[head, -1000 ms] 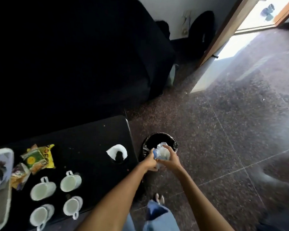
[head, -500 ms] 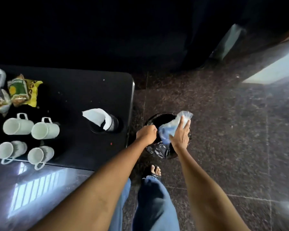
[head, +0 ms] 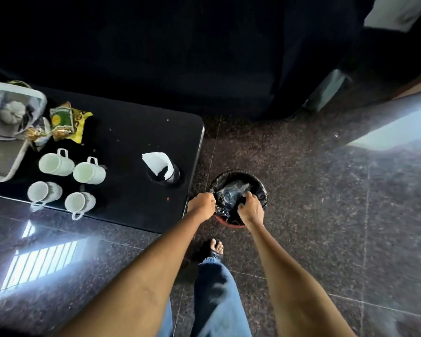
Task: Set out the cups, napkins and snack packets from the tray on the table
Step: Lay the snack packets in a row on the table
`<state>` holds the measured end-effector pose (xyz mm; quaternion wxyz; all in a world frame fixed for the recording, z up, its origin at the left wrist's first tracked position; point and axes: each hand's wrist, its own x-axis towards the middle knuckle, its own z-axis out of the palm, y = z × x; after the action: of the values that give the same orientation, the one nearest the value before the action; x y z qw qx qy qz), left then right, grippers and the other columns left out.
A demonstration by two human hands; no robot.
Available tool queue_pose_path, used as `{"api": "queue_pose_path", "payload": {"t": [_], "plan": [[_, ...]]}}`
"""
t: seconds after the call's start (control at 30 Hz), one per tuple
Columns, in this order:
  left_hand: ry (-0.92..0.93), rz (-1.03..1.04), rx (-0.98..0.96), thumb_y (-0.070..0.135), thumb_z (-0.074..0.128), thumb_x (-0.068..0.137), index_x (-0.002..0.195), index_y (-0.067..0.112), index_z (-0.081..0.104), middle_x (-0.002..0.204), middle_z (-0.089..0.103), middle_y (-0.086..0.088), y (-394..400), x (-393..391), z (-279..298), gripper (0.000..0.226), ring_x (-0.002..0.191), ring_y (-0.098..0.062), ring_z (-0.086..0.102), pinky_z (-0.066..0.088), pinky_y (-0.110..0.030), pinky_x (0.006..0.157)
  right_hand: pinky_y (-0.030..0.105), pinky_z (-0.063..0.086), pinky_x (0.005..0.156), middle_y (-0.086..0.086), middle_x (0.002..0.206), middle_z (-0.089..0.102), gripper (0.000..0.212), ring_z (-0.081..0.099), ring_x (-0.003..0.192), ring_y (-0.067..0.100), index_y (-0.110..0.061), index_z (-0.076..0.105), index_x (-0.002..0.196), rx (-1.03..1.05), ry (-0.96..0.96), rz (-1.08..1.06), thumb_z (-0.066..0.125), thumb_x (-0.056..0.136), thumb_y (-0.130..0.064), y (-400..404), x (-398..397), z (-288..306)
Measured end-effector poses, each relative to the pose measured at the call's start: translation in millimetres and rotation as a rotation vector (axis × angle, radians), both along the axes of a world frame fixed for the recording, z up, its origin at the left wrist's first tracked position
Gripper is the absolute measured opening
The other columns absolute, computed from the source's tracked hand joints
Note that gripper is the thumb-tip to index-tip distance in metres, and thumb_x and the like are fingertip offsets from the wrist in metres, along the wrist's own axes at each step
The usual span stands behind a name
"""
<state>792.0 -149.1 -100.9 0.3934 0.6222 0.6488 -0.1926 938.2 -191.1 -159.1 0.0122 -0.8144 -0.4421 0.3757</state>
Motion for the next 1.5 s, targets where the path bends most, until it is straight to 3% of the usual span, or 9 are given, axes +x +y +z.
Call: {"api": "queue_pose_path", "payload": {"t": [0.17,0.33,0.53,0.8,1.0,1.13,1.27,1.43,1.5], "plan": [[-0.12,0.092,0.139,0.016,0.045,0.092,0.106,0.021,0.067,0.119,0.068,-0.003,27,-23,83,0.027,0.111,-0.025,0.062,0.05,-0.034,0.091,0.039,0.049,0.079,0.013,0.121,0.06,0.034,0.06,0.104,0.034,-0.012,0.054,0.12,0.17,0.0,0.039,0.044,0.088,-0.011,32,-45,87],[-0.131,0.261,0.279,0.019,0.041,0.094,0.106,0.017,0.066,0.117,0.067,-0.006,45,-113,136,0.028,0.108,-0.027,0.062,0.049,-0.033,0.086,0.036,0.049,0.077,0.009,0.116,0.062,0.03,0.062,0.102,0.029,-0.016,0.053,0.116,0.305,0.063,0.193,0.051,0.09,-0.031,61,-138,148],[-0.068,0.289,0.238,0.015,0.048,0.092,0.117,0.014,0.061,0.127,0.06,-0.01,49,-266,165,0.028,0.117,-0.029,0.057,0.047,-0.037,0.095,0.036,0.05,0.084,0.005,0.121,0.061,0.034,0.059,0.11,0.025,-0.016,0.052,0.12,0.32,0.121,0.405,0.052,0.09,-0.032,90,-278,189],[-0.02,0.404,0.215,0.017,0.048,0.093,0.127,0.01,0.057,0.133,0.056,-0.012,40,-453,173,0.036,0.123,-0.03,0.054,0.045,-0.039,0.101,0.042,0.054,0.085,0.01,0.117,0.063,0.035,0.063,0.104,0.029,-0.012,0.052,0.121,0.214,0.114,0.405,0.055,0.09,-0.029,122,-445,207],[-0.076,0.558,0.147,0.011,0.05,0.091,0.122,0.007,0.058,0.125,0.062,-0.015,54,-546,172,0.033,0.115,-0.031,0.061,0.05,-0.042,0.098,0.036,0.051,0.084,0.009,0.113,0.067,0.039,0.063,0.105,0.028,-0.014,0.051,0.125,0.175,0.128,0.394,0.053,0.09,-0.032,152,-533,204],[-0.076,0.559,0.08,0.009,0.048,0.091,0.122,0.005,0.057,0.122,0.064,-0.017,81,-571,151,0.033,0.112,-0.031,0.063,0.052,-0.043,0.095,0.044,0.058,0.079,0.01,0.112,0.065,0.037,0.068,0.081,0.028,-0.015,0.052,0.123,0.1,0.185,0.245,0.055,0.089,-0.029,175,-555,180],[-0.073,0.58,0.023,0.009,0.049,0.09,0.123,0.009,0.058,0.124,0.064,-0.014,123,-578,109,0.034,0.114,-0.03,0.062,0.051,-0.041,0.098,0.046,0.058,0.079,0.017,0.109,0.068,0.033,0.07,0.081,0.029,-0.013,0.055,0.118,0.072,0.269,0.087,0.057,0.088,-0.027,215,-566,136],[-0.115,0.632,-0.042,0.004,0.05,0.088,0.124,0.01,0.058,0.125,0.063,-0.017,177,-595,66,0.038,0.115,-0.03,0.061,0.051,-0.038,0.097,0.027,0.056,0.044,0.019,0.118,0.056,0.047,0.066,0.076,0.031,-0.004,0.046,0.127,-0.152,0.509,-0.104,0.064,0.087,-0.021,266,-592,91],[-0.139,0.631,-0.052,0.001,0.052,0.088,0.123,0.005,0.059,0.121,0.064,-0.021,196,-603,55,0.036,0.112,-0.031,0.063,0.053,-0.037,0.094,0.021,0.049,0.032,0.02,0.098,0.056,0.046,0.06,0.057,0.025,0.003,0.045,0.125,-0.241,0.558,-0.187,0.063,0.088,-0.015,288,-603,75]]}}
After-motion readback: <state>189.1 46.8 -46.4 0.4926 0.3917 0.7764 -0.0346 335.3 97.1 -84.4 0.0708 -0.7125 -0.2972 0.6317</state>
